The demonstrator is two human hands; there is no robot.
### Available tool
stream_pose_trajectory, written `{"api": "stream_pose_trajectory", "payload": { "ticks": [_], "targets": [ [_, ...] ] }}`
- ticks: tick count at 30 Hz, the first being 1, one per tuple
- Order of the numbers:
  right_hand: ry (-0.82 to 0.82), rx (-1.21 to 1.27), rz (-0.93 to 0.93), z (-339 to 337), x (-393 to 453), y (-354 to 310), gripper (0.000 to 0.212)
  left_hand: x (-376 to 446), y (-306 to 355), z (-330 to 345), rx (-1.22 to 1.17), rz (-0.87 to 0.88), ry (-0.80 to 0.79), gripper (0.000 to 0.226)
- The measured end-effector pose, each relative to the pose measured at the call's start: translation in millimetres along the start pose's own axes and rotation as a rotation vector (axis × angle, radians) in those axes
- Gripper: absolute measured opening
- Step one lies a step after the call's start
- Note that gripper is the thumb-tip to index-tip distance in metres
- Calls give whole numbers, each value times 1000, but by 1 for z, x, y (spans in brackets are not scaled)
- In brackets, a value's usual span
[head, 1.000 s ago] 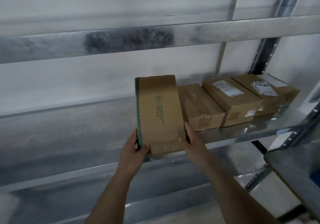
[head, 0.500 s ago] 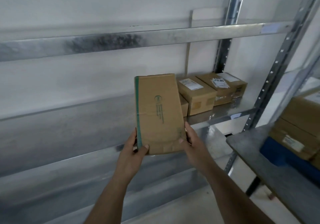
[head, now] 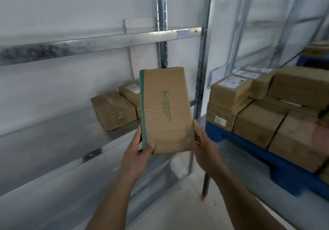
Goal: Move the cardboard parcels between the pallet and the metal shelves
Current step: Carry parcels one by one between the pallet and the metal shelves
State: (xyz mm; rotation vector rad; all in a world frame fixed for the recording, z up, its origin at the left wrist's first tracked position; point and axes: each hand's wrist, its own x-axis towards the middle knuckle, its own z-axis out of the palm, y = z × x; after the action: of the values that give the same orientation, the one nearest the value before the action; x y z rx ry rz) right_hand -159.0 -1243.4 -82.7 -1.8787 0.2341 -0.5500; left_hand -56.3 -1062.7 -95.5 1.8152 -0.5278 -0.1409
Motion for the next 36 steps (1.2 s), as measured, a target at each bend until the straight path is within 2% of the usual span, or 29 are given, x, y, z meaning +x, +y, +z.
{"api": "stream_pose_trajectory", "payload": {
  "ticks": [3,7,11,16,23,30,36],
  "targets": [
    [123,5,46,-39,-13,8,47,7,19,37,19,36,-99,70],
    [340,-69,89,-85,-31,17,58,19,46,86,-6,93,-210,69],
    [505,-133,105,-127,-41,20,61,37,72,132,-28,178,-370,68],
    [630,-161,152,-167,-48,27,67,63,96,191,-7,290,-537,69],
    [729,-168,226,-209,-35,44,62,100,108,262,-98,283,-727,66],
    [822,-354,379,-238,0,69,67,154,107,320,15,282,-787,59],
    [874,-406,409,-252,29,76,52,185,109,347,54,290,-755,52]
  ]
}}
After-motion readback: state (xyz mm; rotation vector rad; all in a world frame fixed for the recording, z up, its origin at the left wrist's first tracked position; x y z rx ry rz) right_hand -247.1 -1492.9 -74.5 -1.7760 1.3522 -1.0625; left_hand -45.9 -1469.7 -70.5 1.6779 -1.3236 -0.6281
